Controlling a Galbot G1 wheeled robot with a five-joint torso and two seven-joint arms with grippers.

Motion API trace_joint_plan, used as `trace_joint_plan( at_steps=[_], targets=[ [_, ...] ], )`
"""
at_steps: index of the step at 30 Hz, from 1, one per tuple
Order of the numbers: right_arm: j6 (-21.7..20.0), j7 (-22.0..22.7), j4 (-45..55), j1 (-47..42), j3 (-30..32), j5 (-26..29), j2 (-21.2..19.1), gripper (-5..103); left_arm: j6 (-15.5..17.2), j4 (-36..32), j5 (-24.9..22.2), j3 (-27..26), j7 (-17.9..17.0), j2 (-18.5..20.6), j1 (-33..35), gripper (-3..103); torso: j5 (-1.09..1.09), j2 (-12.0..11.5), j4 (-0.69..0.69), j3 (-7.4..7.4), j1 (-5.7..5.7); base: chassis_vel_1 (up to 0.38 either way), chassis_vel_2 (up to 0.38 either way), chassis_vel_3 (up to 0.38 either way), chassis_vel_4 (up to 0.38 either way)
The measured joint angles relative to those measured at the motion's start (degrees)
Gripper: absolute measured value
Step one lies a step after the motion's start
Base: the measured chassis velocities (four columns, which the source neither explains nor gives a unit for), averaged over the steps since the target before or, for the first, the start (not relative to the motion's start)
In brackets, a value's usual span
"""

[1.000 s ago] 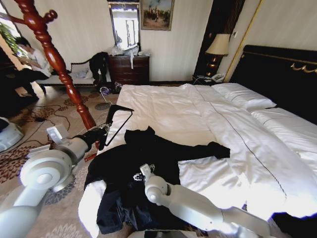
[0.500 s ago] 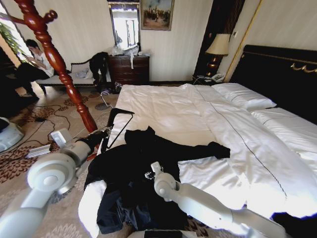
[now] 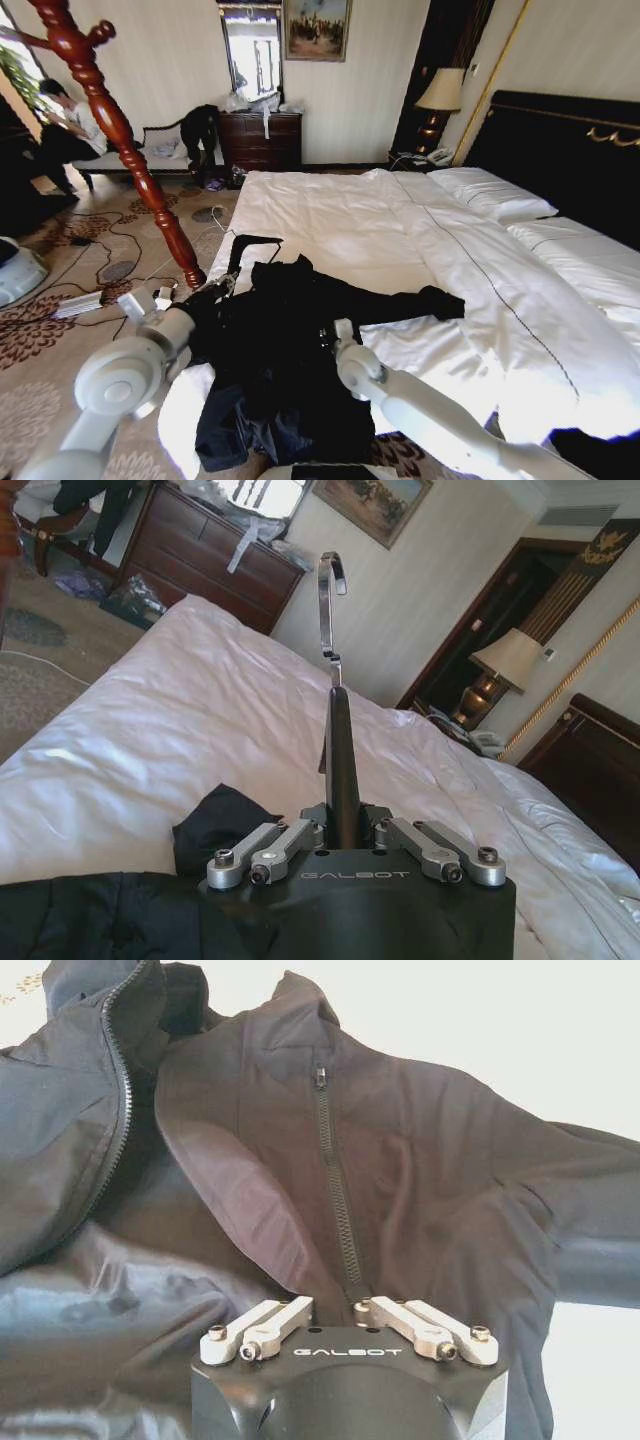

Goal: Pick up the clothes from the bed and hang them on the clothes hanger.

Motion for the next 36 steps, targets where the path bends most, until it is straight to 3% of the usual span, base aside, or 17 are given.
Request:
trace_joint_plan(
  at_steps=[4, 11, 14, 16, 21, 26, 30, 32, 33, 35, 36],
  targets=[
    [0.2, 0.7, 4.0, -3.8, 3.6, 3.0, -2.3, 1, 0.6, 0.1, 0.1, 1.1, 0.2, -0.9, 0.4, 16, 0.00, 0.0, 0.00, 0.00, 0.00, 0.000, 0.000, 0.000, 0.000],
    [3.2, 0.1, 3.1, -8.2, 13.2, 5.2, -2.0, 0, 2.4, -2.0, -5.2, 1.7, 5.4, -3.3, 4.6, 16, 0.00, 0.0, 0.00, 0.00, 0.00, 0.000, 0.000, 0.000, 0.000],
    [4.0, 0.1, 1.5, -8.4, 16.2, 6.4, -1.1, 0, 3.4, -2.8, -5.6, 1.6, 5.6, -3.5, 6.8, 16, 0.00, 0.0, 0.00, 0.00, 0.00, 0.000, 0.000, 0.000, 0.000],
    [4.9, 0.1, -0.5, -8.4, 19.1, 7.4, 0.2, 0, 5.5, -3.0, -5.4, 0.6, 4.2, -3.5, 9.7, 16, 0.00, 0.0, 0.01, 0.00, 0.00, 0.000, 0.000, 0.000, 0.000],
    [6.0, -0.1, -2.3, -8.4, 21.8, 7.1, 2.2, 0, 6.9, -3.0, -2.7, -3.1, 0.2, -3.7, 12.2, 16, 0.00, 0.0, 0.01, 0.00, 0.00, 0.000, 0.000, 0.000, 0.000],
    [6.3, -0.4, -1.3, -9.1, 24.0, 6.8, 3.3, 0, 10.3, -3.1, -5.4, -7.0, -4.5, -3.9, 14.7, 16, -0.01, 0.0, 0.02, 0.00, 0.00, 0.000, 0.000, 0.000, 0.000],
    [6.2, -0.5, 0.0, -9.9, 24.1, 4.4, 2.8, 0, 10.5, -3.1, -5.5, -4.8, -5.0, -5.0, 15.2, 16, 0.00, 0.0, 0.02, 0.00, 0.00, 0.000, 0.000, 0.000, 0.000],
    [2.6, 0.8, 3.9, -11.5, 22.8, 2.7, 0.6, -2, 10.2, -3.1, -3.3, -1.8, -4.5, -6.3, 14.7, 16, 0.00, 0.0, -0.01, 0.00, 0.00, 0.000, 0.000, 0.000, 0.000],
    [-0.8, 3.0, 6.9, -12.7, 22.1, 4.3, -0.7, 3, 10.0, -3.1, -1.8, -1.2, -3.9, -6.6, 14.2, 16, 0.00, 0.0, 0.00, 0.00, 0.00, 0.000, 0.000, 0.000, 0.000],
    [-2.4, 4.2, 8.4, -13.2, 21.9, 5.5, -1.3, 8, 10.0, -3.1, -1.5, -1.1, -3.8, -6.7, 14.1, 16, -0.03, 0.0, -0.01, 0.00, 0.00, 0.000, 0.000, 0.000, 0.000],
    [-6.2, 7.3, 11.5, -14.4, 21.4, 9.2, -2.5, 14, 9.9, -3.1, -1.3, -1.3, -3.7, -6.8, 13.7, 16, -0.02, 0.0, -0.01, 0.00, 0.00, 0.000, 0.000, 0.000, 0.000]
  ],
)
